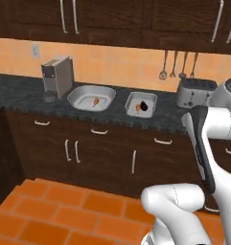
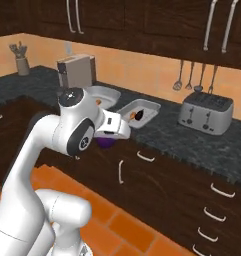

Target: Place one eggplant and one chicken drumstick in each tupperware on the nearby counter, to pack two identical lunches.

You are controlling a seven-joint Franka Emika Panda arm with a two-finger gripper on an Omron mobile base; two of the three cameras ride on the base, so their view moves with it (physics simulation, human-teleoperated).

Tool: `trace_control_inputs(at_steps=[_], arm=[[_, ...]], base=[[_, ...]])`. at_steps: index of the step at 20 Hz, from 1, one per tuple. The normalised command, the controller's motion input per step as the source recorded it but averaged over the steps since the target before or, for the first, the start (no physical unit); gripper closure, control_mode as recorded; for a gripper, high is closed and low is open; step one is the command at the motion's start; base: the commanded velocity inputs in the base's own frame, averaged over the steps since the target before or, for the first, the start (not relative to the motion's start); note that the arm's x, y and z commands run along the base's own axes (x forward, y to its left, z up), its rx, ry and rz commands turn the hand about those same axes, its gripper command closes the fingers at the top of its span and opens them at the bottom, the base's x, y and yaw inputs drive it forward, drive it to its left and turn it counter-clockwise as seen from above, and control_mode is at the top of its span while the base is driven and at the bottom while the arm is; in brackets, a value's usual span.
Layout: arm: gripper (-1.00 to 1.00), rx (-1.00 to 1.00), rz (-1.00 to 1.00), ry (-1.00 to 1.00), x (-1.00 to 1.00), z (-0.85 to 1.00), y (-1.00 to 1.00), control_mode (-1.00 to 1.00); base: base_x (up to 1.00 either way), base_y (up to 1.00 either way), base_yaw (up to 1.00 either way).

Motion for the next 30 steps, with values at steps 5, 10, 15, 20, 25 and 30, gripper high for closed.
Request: trace_control_inputs(at_steps=[5,10,15,20,25,30], arm=[[1.0,0.0,0.0,0.0,0.0,0.0,0.0,1.0],[1.0,0.0,0.0,0.0,0.0,0.0,0.0,1.0],[1.0,0.0,0.0,0.0,0.0,0.0,0.0,1.0],[1.0,0.0,0.0,0.0,0.0,0.0,0.0,1.0],[1.0,0.0,0.0,0.0,0.0,0.0,0.0,1.0],[1.0,0.0,0.0,-0.02,0.18,-0.15,0.29,-1.0]], base=[[0.7,1.0,-0.36],[0.65,1.0,-0.34],[1.0,1.0,-0.38],[0.93,0.99,-0.35],[0.96,0.33,-0.12],[0.48,0.08,0.0]])
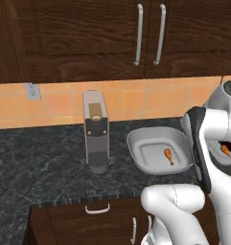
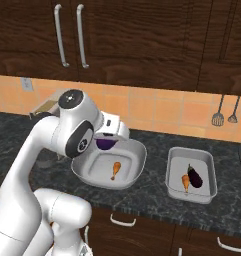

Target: Place one eggplant and one chicken drumstick in each tupperware on the nearby counter, to pack two identical lunches.

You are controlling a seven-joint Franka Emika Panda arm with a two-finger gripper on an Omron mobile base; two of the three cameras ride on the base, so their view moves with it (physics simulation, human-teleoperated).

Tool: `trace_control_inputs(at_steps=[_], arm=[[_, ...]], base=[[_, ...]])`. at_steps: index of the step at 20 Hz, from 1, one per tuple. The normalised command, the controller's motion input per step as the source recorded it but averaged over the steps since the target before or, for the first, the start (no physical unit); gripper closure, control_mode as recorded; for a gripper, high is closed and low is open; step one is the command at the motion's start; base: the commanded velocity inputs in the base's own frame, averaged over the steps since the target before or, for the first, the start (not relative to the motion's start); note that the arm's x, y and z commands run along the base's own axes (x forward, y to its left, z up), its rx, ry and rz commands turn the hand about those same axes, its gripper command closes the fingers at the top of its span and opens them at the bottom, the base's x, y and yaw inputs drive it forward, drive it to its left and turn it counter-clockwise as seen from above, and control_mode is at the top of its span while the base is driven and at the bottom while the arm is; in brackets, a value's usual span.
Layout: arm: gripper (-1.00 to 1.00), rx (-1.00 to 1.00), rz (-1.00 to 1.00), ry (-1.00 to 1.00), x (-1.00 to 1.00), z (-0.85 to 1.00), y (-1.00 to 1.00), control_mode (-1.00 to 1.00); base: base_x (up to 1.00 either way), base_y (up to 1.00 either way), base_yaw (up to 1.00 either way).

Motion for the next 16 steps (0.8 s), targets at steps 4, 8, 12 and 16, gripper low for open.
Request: trace_control_inputs(at_steps=[4,8,12,16], arm=[[1.0,0.0,0.0,0.04,0.17,-0.84,0.97,-1.0],[1.0,0.02,0.0,0.09,0.22,-0.98,0.78,-1.0],[1.0,0.04,0.0,0.12,0.92,-0.7,0.47,-1.0],[1.0,0.13,0.09,0.13,1.0,-0.48,-0.01,-1.0]], base=[[0.0,0.0,0.0],[0.0,0.0,0.0],[0.0,0.0,0.0],[0.0,0.0,0.0]])
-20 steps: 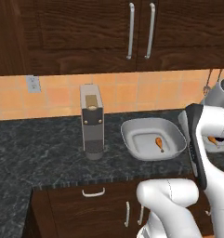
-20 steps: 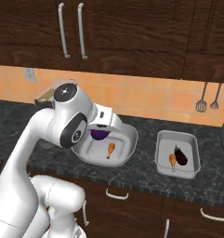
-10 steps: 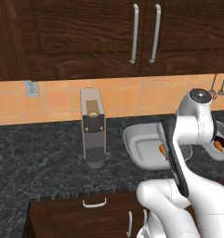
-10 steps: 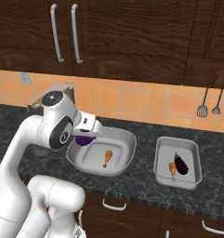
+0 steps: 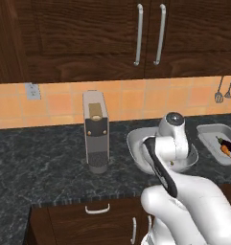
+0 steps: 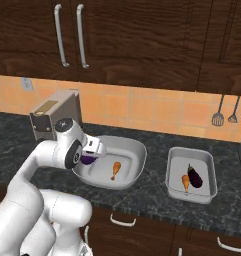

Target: Place one eggplant and one chicken drumstick in each tupperware on the nearby counter, to pack two identical lunches.

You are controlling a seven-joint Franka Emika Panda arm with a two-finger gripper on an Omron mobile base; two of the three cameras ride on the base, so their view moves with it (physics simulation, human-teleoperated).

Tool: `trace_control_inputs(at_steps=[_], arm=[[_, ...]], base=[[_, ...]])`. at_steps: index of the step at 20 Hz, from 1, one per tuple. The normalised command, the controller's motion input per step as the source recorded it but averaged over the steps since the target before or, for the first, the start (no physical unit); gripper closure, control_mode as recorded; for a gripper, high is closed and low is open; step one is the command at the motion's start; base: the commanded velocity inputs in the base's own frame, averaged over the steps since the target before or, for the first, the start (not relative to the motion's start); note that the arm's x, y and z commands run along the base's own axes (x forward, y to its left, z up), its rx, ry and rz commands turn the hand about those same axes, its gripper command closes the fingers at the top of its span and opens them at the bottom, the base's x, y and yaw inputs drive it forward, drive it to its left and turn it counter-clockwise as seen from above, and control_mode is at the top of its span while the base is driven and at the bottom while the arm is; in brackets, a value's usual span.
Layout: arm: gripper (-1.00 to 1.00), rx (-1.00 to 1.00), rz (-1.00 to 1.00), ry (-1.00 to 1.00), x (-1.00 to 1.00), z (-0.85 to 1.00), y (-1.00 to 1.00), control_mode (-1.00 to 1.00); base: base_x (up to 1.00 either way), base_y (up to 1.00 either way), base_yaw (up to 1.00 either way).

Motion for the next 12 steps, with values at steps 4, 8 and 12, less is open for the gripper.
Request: trace_control_inputs(at_steps=[4,8,12], arm=[[1.0,0.14,0.11,0.13,0.99,-0.37,-0.08,-1.0],[-1.0,0.02,0.06,0.02,0.48,-0.16,-0.11,-1.0],[-1.0,0.01,0.0,0.0,0.01,0.01,0.0,-1.0]], base=[[0.0,0.0,0.0],[0.0,0.0,0.0],[0.0,0.0,0.0]])
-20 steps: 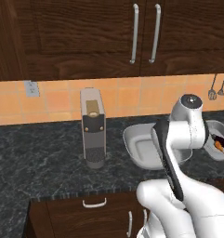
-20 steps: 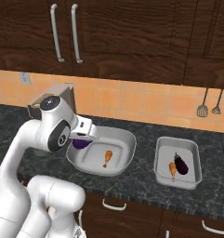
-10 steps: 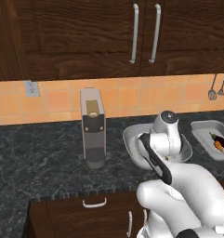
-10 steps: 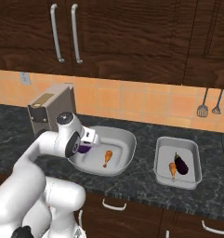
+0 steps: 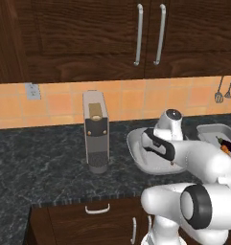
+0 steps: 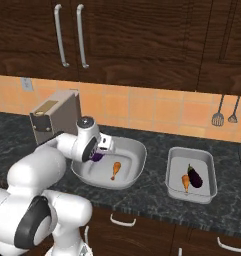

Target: Place one eggplant and one chicken drumstick in each tupperware on the nearby counter, to pack two identical lunches.

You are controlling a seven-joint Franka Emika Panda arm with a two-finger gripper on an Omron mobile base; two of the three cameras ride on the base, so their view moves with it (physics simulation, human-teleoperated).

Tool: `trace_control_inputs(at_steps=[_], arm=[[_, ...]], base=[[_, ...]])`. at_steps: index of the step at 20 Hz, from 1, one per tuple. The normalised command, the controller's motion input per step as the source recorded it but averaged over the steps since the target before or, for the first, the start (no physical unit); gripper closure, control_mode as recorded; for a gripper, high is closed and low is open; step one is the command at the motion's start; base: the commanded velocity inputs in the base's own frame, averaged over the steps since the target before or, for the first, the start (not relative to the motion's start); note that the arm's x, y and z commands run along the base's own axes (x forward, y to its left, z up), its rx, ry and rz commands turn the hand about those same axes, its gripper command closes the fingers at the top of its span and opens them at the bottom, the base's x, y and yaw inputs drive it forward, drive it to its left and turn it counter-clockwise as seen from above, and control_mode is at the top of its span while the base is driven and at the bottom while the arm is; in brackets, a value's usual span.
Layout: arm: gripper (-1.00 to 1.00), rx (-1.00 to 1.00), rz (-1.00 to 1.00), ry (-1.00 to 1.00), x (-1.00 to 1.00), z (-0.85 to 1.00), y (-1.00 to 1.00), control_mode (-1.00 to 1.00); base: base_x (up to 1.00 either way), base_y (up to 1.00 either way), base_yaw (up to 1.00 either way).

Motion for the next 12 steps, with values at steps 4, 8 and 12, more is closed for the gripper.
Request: trace_control_inputs(at_steps=[4,8,12], arm=[[-1.0,0.05,-0.02,0.0,-0.17,0.17,-0.01,-1.0],[-1.0,0.15,-0.01,-0.16,-0.9,0.48,-0.37,-1.0],[-1.0,0.32,0.0,-0.3,-1.0,0.34,-0.98,-1.0]], base=[[0.0,0.0,0.0],[0.0,0.0,0.0],[0.0,0.0,0.0]])
